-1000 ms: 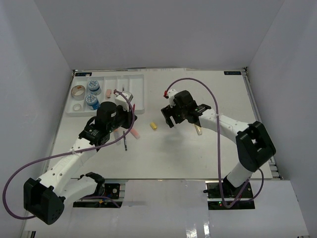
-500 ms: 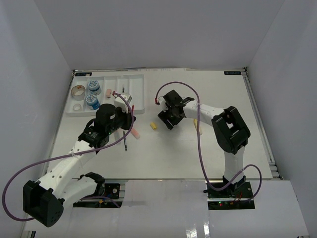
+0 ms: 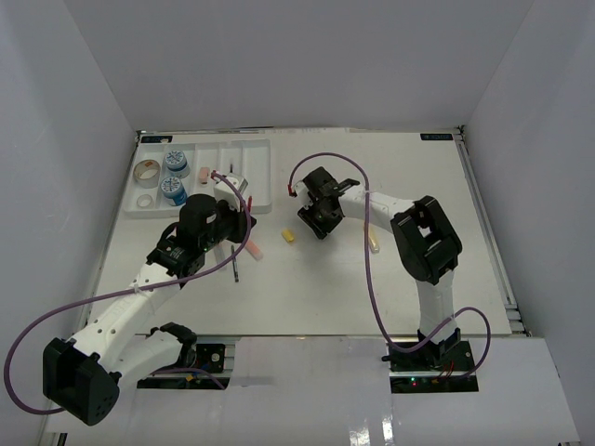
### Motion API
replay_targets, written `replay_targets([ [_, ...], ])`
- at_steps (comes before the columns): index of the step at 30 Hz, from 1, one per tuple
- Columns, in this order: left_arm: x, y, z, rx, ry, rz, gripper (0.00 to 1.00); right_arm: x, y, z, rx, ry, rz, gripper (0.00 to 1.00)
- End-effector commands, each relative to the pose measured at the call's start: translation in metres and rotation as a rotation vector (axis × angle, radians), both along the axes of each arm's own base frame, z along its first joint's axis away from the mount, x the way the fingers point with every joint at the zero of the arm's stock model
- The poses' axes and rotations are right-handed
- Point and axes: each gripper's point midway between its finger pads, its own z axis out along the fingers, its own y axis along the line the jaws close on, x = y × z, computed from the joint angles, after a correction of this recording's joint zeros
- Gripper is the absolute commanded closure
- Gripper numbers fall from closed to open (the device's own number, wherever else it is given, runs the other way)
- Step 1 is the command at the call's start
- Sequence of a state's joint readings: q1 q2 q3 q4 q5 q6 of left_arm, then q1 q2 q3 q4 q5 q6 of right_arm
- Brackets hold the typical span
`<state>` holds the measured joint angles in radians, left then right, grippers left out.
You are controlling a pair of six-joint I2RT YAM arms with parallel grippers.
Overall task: Sort the stationery into containers
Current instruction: Pick up the pen cap from the center of the board.
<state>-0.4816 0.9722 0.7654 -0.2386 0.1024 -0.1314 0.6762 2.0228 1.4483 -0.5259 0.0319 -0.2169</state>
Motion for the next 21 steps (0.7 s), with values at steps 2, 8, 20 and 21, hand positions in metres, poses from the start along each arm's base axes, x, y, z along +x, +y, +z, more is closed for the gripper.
replay_targets([
  [2, -0.003, -0.004, 0.009, -0.028, -0.031, -0.031, 1.00, -0.002, -0.004, -0.011, -0.050, 0.025, 0.008, 0.58],
  [8, -0.003, -0.005, 0.011, -0.034, -0.035, -0.038, 1.00, -0.006, -0.005, -0.008, -0.059, 0.020, 0.018, 0.79],
  [20, -0.026, -0.023, 0.054, -0.164, -0.180, -0.183, 1.00, -0.016, 0.021, 0.109, 0.209, -0.186, -0.075, 0.92],
  [21, -0.028, -0.026, 0.060, -0.184, -0.196, -0.201, 1.00, -0.016, 0.024, 0.126, 0.252, -0.218, -0.087, 0.92],
])
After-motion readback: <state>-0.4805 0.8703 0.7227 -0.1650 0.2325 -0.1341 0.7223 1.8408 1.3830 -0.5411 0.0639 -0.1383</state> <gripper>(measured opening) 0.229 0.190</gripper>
